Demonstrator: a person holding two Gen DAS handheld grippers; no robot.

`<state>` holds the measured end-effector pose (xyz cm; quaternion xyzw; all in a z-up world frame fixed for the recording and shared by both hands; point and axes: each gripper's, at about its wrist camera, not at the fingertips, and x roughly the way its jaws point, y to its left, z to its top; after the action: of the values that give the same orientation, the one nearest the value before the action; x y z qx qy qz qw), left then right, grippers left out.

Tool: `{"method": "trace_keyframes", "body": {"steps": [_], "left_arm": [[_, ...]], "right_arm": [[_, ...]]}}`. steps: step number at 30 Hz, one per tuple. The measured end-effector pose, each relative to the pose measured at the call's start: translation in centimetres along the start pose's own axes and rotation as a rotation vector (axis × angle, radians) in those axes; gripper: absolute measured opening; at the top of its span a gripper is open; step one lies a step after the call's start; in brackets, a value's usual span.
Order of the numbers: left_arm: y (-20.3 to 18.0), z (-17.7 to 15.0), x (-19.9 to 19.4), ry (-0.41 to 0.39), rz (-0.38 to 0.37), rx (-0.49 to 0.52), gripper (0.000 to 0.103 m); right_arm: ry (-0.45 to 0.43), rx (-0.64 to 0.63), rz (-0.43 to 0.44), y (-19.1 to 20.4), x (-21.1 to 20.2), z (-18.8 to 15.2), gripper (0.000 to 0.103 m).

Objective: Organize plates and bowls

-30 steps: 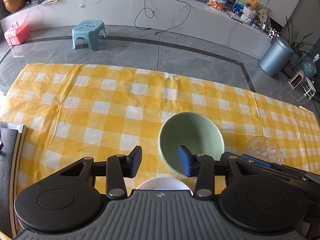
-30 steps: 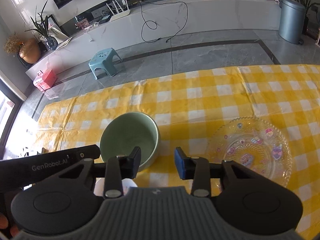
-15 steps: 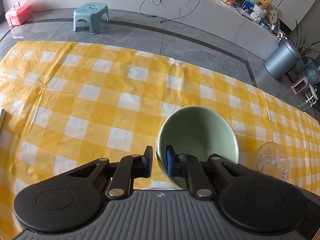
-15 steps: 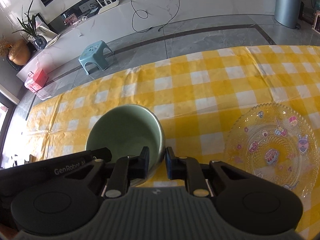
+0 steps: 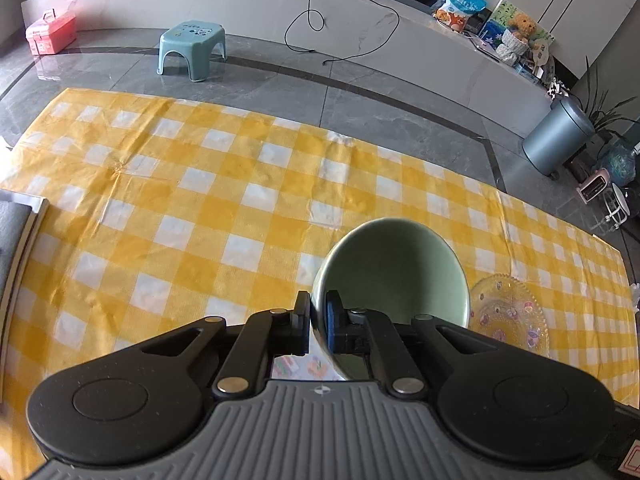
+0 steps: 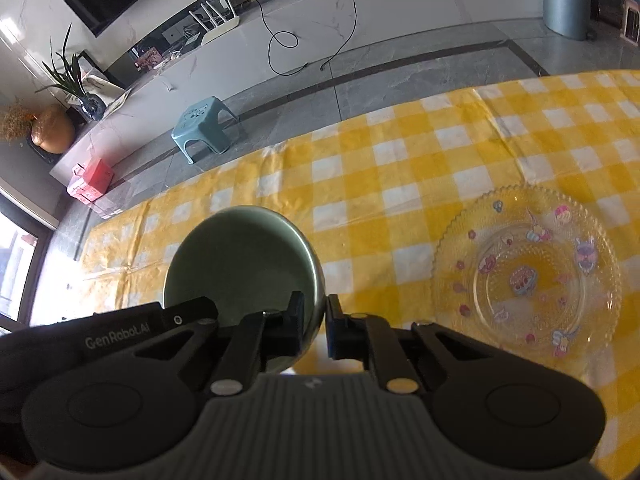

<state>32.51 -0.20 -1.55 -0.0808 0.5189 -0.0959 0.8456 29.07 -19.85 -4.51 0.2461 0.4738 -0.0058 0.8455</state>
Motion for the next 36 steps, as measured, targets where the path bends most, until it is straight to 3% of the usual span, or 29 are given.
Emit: {"method": "trace_keyframes", "body": {"steps": [12, 18, 29, 36], "left_arm": [[-1.9, -7.6, -10.4, -0.095, 0.022, 0.075, 0.008], [-0.7, -11.7, -14.2, -0.106, 0.013, 0.007, 0.008], [3.2, -18.6, -18.6, -0.151, 0.029, -0.127, 0.008], [4.7, -21.1, -19.1, -0.138, 0.044, -0.144, 0.009]], "right_arm": [[-0.057, -0.028, 0.081, -0.1, -11.4, -7.7, 0.008], [-0.084, -0.064, 0.109, 0.4, -16.0, -12.0, 0.008], [-0.039, -0.147, 0.182, 1.6, -18.8, -18.5, 0.008], [-0.007, -0.194, 0.182, 2.4, -18.7, -20.9, 0.006]]}}
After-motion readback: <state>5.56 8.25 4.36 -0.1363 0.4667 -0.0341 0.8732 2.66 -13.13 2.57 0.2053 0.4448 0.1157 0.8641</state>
